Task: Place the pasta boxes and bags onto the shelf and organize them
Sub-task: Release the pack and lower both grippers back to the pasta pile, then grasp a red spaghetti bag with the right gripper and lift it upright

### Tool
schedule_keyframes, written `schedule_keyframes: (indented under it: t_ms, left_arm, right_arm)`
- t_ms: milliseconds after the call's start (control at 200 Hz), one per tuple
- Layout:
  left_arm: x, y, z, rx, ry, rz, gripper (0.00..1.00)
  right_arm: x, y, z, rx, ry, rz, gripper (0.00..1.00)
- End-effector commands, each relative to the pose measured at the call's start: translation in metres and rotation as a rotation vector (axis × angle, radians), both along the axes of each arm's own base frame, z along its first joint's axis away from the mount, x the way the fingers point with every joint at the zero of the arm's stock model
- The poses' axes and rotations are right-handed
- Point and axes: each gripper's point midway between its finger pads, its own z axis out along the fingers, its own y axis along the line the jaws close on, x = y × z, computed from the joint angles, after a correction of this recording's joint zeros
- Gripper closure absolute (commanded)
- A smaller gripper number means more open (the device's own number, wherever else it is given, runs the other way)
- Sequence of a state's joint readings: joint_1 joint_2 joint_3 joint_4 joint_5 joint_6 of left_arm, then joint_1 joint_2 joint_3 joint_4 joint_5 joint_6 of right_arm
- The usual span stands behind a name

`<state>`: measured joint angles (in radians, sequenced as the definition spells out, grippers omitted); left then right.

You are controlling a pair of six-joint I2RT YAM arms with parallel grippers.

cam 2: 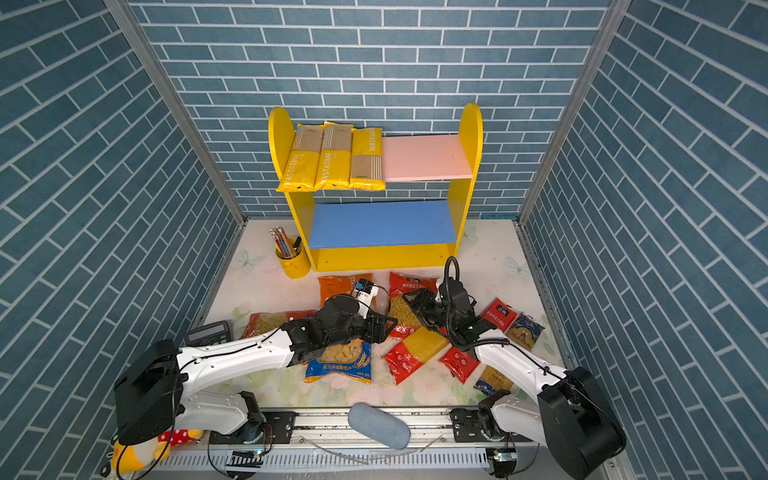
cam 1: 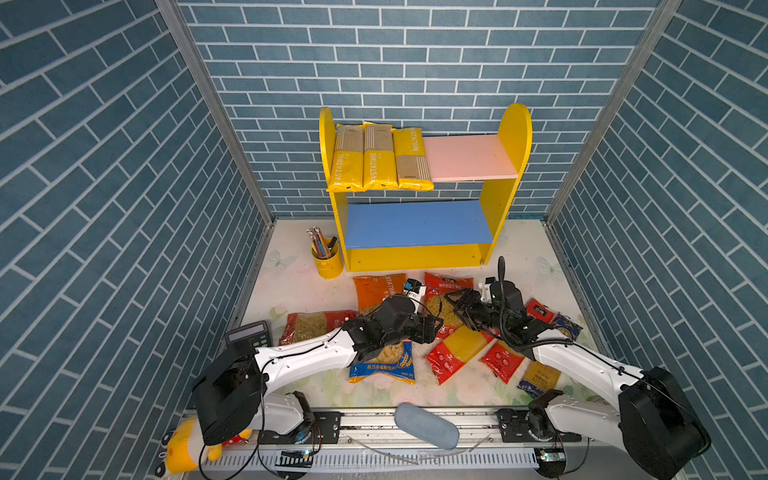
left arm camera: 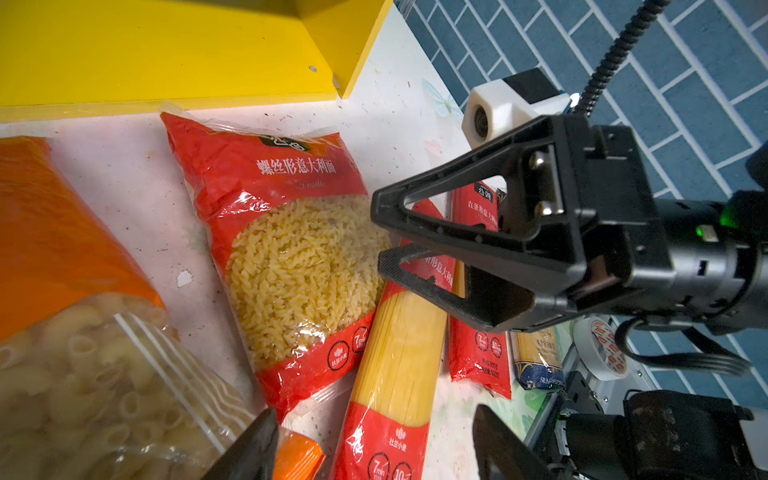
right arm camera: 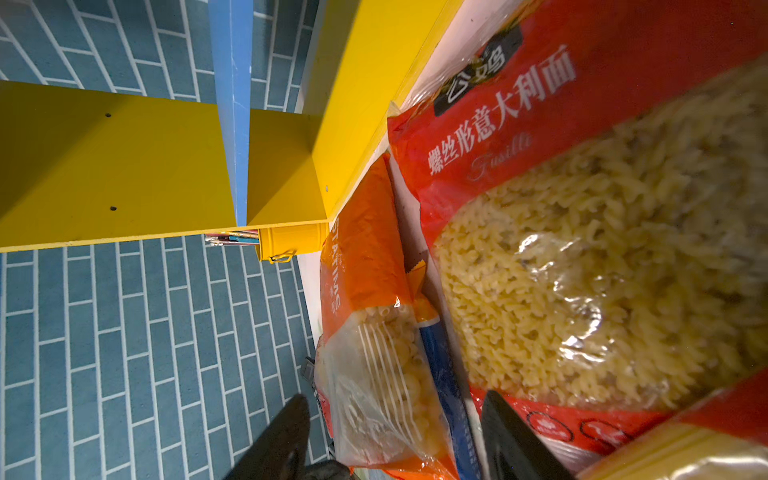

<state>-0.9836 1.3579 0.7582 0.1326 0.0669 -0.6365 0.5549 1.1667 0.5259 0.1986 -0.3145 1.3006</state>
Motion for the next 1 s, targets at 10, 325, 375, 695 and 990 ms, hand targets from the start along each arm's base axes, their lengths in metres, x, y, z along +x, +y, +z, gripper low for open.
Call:
schedule_keyframes:
  t_ms: [10, 325, 375, 695, 990]
  left_arm:
    - [-0.002, 0.003, -0.009, 0.022, 0.003, 0.018, 0.26]
    - [-0.002, 0.015, -0.019, 0.069, 0.023, 0.06, 0.26]
    - [-0.002, 0.015, -0.021, 0.069, 0.025, 0.066, 0.26]
    - [-0.001, 0.014, -0.03, 0.08, 0.035, 0.068, 0.26]
    - [-0.004, 0.026, -0.027, 0.078, 0.014, 0.087, 0.26]
  right_arm:
    - [0.0, 0.0, 0.003, -0.021, -0.033, 0.003, 0.34]
    - [-0.007, -0.006, -0.02, -0.097, 0.009, -0.009, 0.34]
    - [-0.009, -0.006, -0.022, -0.103, 0.017, -0.005, 0.34]
    - [-0.015, -0.014, -0.042, -0.155, 0.08, -0.024, 0.34]
    - [-0.027, -0.028, -0.058, -0.188, 0.129, -0.055, 0.34]
